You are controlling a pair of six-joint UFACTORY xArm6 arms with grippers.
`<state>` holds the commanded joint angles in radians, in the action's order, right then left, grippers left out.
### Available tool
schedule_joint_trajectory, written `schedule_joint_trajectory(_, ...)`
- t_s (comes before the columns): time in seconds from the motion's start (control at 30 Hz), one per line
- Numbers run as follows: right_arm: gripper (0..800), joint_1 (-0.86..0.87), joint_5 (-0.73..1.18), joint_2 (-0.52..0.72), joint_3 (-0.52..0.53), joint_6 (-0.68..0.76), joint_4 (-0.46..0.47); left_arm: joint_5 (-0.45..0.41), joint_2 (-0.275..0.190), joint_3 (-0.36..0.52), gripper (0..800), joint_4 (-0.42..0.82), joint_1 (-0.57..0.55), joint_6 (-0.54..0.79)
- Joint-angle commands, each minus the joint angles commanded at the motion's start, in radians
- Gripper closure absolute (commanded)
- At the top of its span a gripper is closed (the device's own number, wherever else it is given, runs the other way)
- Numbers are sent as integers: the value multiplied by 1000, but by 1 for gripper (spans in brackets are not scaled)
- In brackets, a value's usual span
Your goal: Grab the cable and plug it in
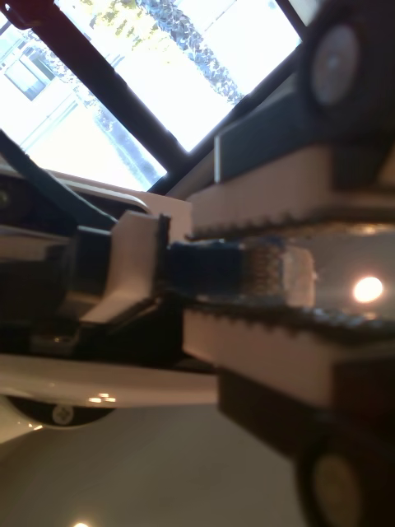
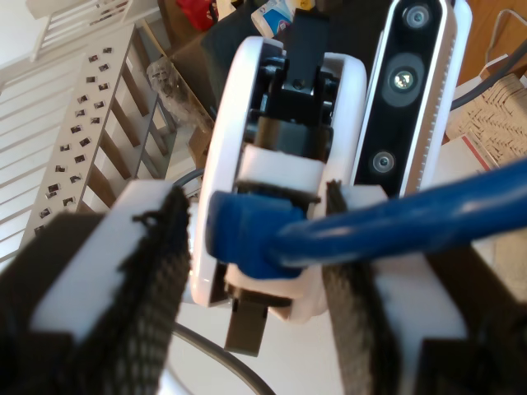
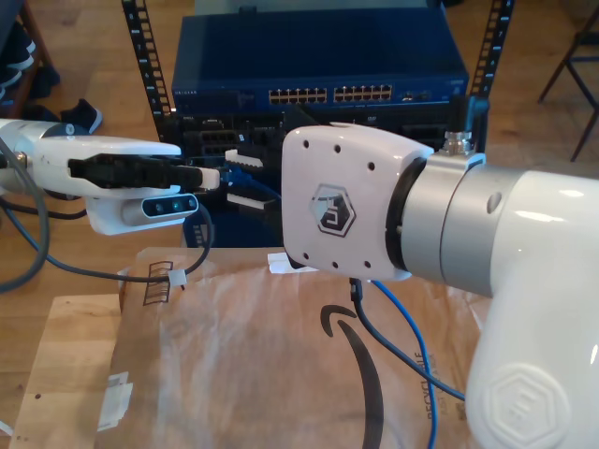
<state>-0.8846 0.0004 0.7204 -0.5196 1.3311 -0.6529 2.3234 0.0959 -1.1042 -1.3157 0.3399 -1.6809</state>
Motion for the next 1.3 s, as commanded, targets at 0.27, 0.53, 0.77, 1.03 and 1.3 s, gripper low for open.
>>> schedule_joint_trajectory(0.27,556,-2,0,0,0,0,-3,-2,0,0,778,0,-2,0)
schedule_joint_trajectory(0.53,588,-2,0,0,0,0,-5,-2,0,0,778,0,-2,0)
schedule_joint_trajectory(0.77,793,-2,-9,0,0,2,-6,18,-2,5,91,-11,0,8)
schedule_joint_trajectory(1.03,799,9,-25,-17,-5,2,-5,-84,-2,-44,0,-9,91,8)
schedule_joint_trajectory(1.3,799,86,-315,-158,9,-5,6,-203,-29,-75,0,229,244,52)
